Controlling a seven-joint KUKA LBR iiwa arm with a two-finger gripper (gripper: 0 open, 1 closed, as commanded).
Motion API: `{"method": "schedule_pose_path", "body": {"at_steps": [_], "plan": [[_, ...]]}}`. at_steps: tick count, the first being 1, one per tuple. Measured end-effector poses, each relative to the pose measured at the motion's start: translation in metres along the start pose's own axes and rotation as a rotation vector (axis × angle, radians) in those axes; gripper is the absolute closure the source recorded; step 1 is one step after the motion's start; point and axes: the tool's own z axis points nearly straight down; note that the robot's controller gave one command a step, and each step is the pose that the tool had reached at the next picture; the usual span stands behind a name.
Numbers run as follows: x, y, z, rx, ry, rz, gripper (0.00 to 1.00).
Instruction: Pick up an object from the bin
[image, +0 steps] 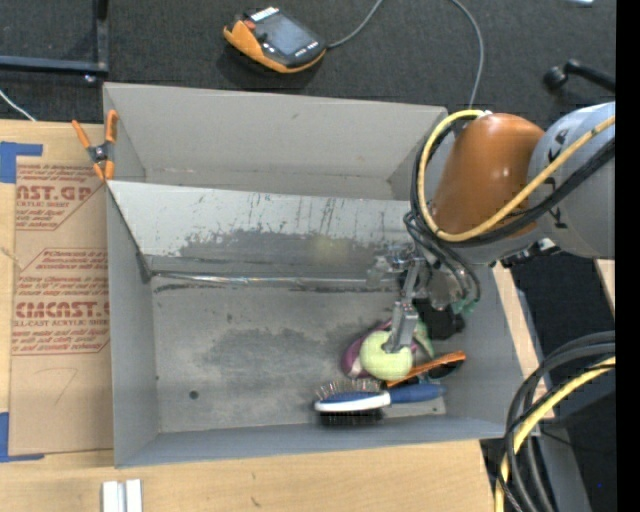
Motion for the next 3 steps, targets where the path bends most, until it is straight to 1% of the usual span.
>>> {"method": "schedule_pose_path", "body": {"at_steps": [1,2,3], "plan": [[-0.002,0.0,-0.005,0.001,-0.008,-0.001,0.0],[0.042,-0.043,0.098,-0.002,-0.013,-0.146,0.0],[0.05,-0.055,0.028,0.002,-0.013,-0.124,0.0]]}}
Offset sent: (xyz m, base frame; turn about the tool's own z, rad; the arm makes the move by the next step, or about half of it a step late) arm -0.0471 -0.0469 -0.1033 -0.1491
